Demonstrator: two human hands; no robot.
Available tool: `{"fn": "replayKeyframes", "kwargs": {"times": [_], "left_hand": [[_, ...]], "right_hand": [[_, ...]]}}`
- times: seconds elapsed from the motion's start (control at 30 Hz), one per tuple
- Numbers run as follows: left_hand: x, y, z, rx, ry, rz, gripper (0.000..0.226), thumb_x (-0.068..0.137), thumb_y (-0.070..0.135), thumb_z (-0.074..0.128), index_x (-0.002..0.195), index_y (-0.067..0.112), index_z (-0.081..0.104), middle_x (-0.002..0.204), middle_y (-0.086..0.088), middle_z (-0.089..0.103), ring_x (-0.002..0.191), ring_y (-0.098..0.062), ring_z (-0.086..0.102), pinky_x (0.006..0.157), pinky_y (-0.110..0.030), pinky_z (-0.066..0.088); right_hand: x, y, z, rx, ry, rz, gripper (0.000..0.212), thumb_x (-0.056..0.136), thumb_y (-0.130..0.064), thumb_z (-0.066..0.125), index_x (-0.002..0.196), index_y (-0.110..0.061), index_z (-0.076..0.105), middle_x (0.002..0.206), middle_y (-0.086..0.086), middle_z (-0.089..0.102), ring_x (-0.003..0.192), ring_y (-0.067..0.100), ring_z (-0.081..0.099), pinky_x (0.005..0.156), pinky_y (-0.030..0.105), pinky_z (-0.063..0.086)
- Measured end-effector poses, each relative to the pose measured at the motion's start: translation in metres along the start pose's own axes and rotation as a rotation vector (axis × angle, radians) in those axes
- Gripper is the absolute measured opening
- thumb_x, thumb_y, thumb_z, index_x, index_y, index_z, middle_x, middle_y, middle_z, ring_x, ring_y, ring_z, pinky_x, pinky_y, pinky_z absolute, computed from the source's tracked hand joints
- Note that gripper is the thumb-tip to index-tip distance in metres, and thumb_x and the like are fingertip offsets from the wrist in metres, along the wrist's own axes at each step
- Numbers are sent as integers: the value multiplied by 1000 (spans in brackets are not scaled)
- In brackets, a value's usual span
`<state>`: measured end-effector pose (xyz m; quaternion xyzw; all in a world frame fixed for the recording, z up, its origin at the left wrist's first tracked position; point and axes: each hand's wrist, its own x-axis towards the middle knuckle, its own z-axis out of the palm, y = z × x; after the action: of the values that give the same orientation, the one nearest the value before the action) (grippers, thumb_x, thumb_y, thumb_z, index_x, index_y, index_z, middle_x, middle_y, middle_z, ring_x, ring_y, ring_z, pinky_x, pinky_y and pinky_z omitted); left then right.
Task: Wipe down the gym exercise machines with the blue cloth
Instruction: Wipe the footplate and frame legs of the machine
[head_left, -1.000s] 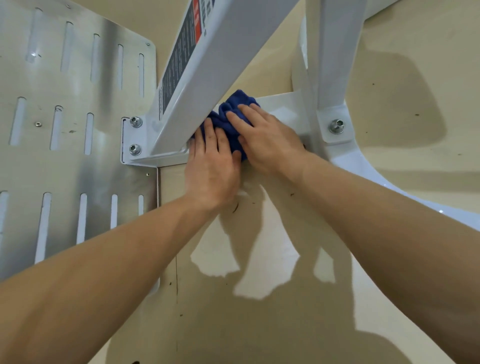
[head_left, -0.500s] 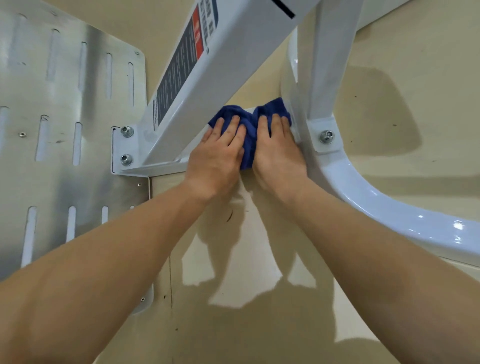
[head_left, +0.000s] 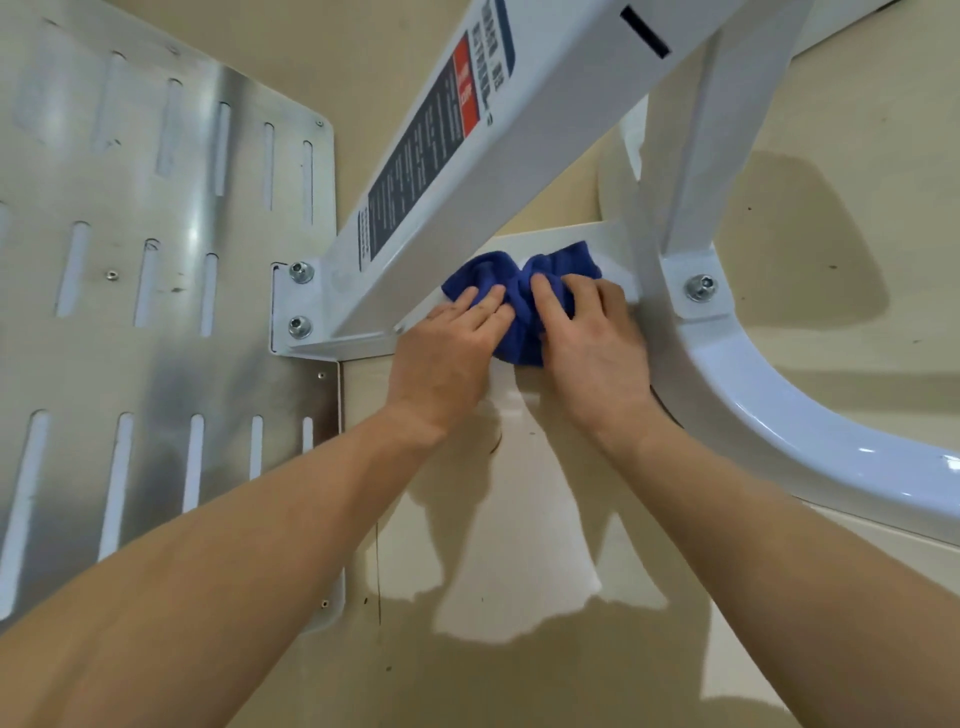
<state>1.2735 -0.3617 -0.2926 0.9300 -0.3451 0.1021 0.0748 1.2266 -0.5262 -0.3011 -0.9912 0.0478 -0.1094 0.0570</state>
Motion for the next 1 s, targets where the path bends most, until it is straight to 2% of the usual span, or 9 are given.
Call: {"fn": "replayKeyframes", "kwargs": {"times": [0.13,0.27,0.37,0.43,0.53,0.7,0.8,0.87,1.0], "left_hand": [[-18,-7,-3,65,5,42,49,74,5,78,121,13,69,129,-6,66,112,-28,66,75,-35,57],[-44,-19,3,234,-14,45,46,94,6,40,138,-2,51,144,-22,49,128,-38,53,102,-46,48],[-60,-16,6,305,-38,-17,50,99,7,26,145,-7,37,152,-28,35,140,-41,38,111,-48,38],[-62,-11,11,322,-23,-40,50,99,7,28,147,-7,33,153,-29,31,142,-42,33,115,-48,33],[-52,-7,19,279,-19,-68,53,98,9,39,148,-6,29,155,-27,29,143,-43,29,117,-49,29],[-16,0,31,217,16,15,56,96,22,56,145,-1,40,150,-20,42,139,-38,40,112,-48,38],[12,23,38,174,59,65,49,95,31,45,132,2,59,137,-17,58,126,-35,56,103,-44,46],[27,30,42,157,61,100,46,95,29,45,128,2,62,133,-17,61,123,-35,59,100,-44,48],[35,17,38,164,66,195,40,86,13,69,124,1,65,128,-17,64,115,-36,64,93,-44,55]], "right_hand": [[6,3,2,-25,33,-138,55,84,-19,69,136,-16,53,112,15,57,96,38,53,70,44,51],[23,-2,-1,-113,67,-366,50,90,-39,63,133,-15,54,104,14,57,88,36,51,71,44,43],[39,-24,3,-190,172,-481,39,93,-34,55,125,-12,60,97,12,59,80,32,53,67,42,39],[42,-31,5,-288,229,-546,30,97,-17,45,119,-8,63,89,9,59,73,29,52,67,40,39],[41,-19,-1,-437,257,-584,36,94,-4,34,114,-6,64,80,4,56,66,25,49,70,38,41],[40,22,-16,-689,160,-583,23,85,-12,51,101,-11,67,77,1,59,68,23,53,75,37,36],[38,40,-29,-842,75,-552,20,80,-11,52,87,-17,70,73,-1,62,67,21,57,75,34,41],[37,48,-35,-880,49,-528,23,78,-11,50,84,-18,71,73,-1,65,68,21,59,76,32,43],[36,46,-35,-851,33,-495,18,78,-14,53,83,-16,71,72,1,65,67,22,60,75,35,47]]}}
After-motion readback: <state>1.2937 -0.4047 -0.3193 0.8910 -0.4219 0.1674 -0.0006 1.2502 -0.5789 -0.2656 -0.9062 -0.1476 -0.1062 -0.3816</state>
